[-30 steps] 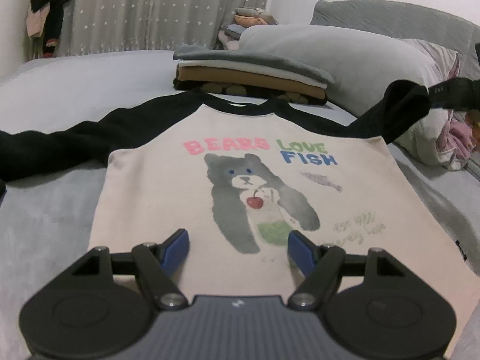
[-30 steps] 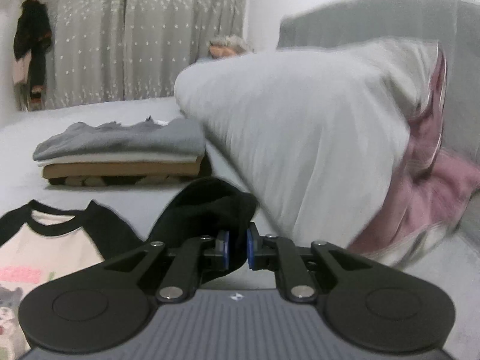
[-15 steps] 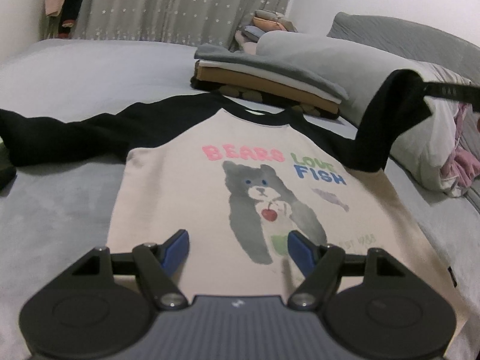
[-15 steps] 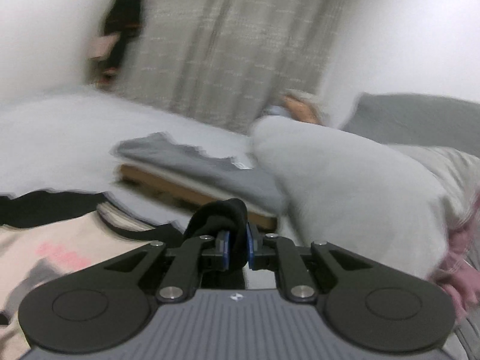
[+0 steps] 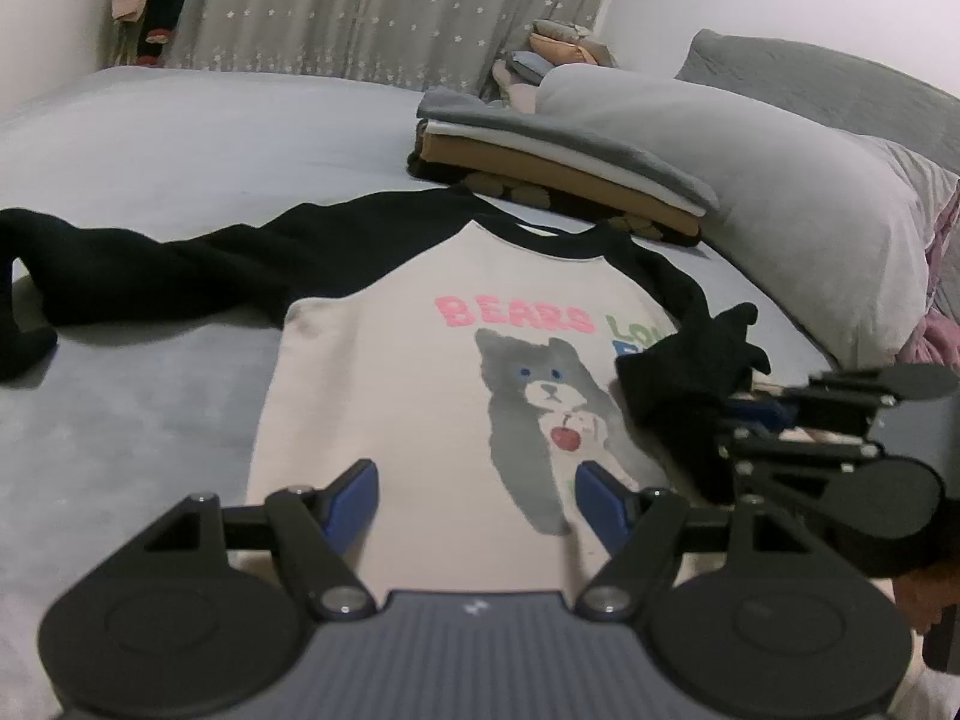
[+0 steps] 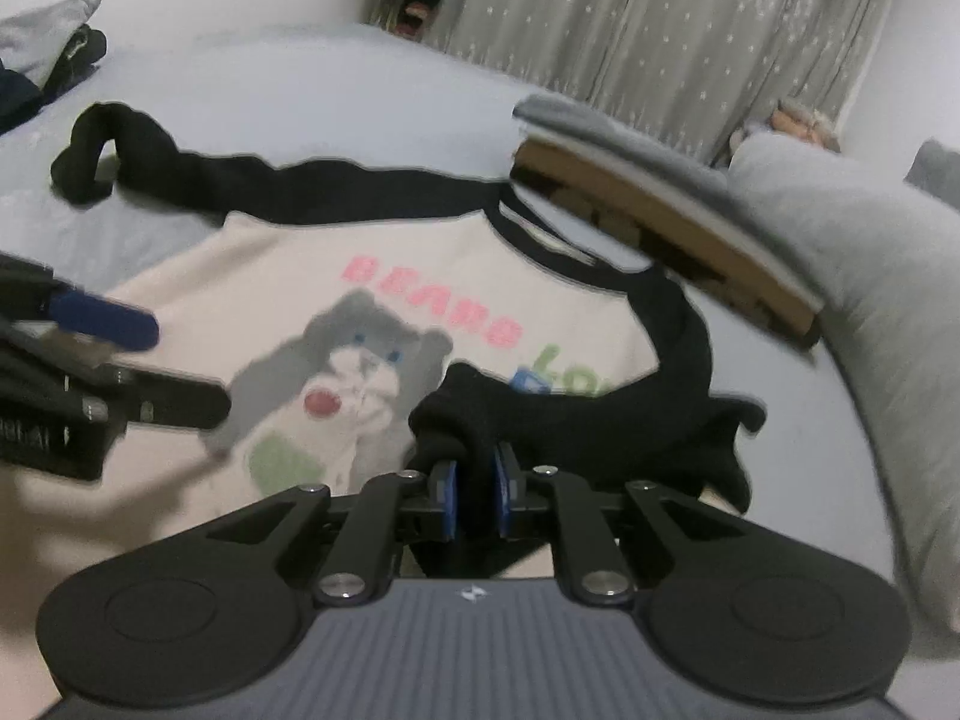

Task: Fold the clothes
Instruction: 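Grasp the black sleeve cuff with the right gripper and lift it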

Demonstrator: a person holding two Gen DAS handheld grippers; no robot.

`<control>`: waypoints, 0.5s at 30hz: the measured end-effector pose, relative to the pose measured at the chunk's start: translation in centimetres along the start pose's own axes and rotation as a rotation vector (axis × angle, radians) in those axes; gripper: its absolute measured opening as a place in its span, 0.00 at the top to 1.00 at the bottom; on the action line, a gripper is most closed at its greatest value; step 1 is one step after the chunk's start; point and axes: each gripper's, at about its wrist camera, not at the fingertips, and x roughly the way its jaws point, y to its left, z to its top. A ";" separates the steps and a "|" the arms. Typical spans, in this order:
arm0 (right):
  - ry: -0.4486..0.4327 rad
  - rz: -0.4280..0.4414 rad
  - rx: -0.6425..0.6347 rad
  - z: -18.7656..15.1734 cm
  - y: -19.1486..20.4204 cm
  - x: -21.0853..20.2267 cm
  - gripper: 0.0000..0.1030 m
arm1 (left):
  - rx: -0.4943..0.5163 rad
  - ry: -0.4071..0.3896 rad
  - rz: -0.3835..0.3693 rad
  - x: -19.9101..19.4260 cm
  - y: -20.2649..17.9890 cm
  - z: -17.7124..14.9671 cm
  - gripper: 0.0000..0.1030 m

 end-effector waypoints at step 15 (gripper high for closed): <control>-0.008 -0.005 0.356 -0.6 -8.1 -1.9 0.63 | 0.016 0.002 0.014 0.2 -0.1 -0.2 0.28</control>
